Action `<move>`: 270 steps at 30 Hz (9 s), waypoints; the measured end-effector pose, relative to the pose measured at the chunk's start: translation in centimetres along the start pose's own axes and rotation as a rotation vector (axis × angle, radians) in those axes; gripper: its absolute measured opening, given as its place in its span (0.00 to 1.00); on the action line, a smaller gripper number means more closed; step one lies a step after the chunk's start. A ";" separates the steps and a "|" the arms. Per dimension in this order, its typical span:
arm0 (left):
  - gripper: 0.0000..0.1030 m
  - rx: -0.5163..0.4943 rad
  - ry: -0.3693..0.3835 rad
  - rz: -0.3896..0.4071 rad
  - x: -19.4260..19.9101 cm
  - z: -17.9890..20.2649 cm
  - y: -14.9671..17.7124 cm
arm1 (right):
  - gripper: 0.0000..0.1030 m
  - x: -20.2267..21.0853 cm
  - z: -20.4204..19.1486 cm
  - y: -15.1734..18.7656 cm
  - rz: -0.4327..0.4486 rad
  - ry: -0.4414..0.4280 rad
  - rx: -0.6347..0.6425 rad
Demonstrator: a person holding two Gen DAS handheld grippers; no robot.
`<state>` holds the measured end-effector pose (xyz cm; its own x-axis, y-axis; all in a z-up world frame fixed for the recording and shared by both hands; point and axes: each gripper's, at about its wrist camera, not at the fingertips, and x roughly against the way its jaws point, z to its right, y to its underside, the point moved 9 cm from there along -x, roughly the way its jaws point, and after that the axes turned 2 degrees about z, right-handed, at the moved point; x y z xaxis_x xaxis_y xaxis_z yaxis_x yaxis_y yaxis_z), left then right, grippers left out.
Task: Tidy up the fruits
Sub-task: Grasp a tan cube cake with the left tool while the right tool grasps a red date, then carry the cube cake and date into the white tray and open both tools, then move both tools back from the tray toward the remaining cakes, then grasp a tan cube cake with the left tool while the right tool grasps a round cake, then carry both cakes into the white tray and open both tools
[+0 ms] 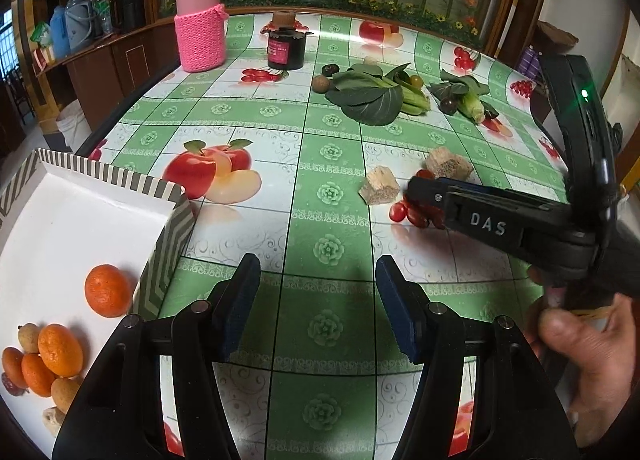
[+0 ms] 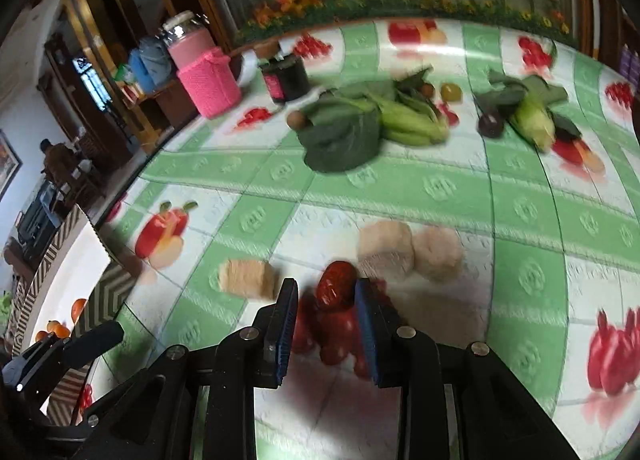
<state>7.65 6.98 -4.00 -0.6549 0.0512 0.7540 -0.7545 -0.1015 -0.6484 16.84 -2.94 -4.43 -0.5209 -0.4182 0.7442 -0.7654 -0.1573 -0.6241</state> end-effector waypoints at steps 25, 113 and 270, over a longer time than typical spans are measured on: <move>0.42 0.025 0.086 -0.068 -6.9 4.4 -5.5 | 0.18 4.9 4.3 2.3 0.056 -0.043 -0.083; 0.25 0.159 -0.315 0.078 12.8 -25.9 9.7 | 0.18 3.0 -33.8 13.8 -0.177 -0.405 0.472; 0.30 0.067 -0.317 0.182 16.0 -21.1 8.0 | 0.26 7.8 -26.9 10.5 -0.014 -0.422 0.314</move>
<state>-9.77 27.90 0.63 -0.7242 -0.2830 0.6288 -0.6156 -0.1456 -0.7745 -5.37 16.24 1.22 -0.2639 -0.7280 0.6328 -0.5872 -0.3993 -0.7042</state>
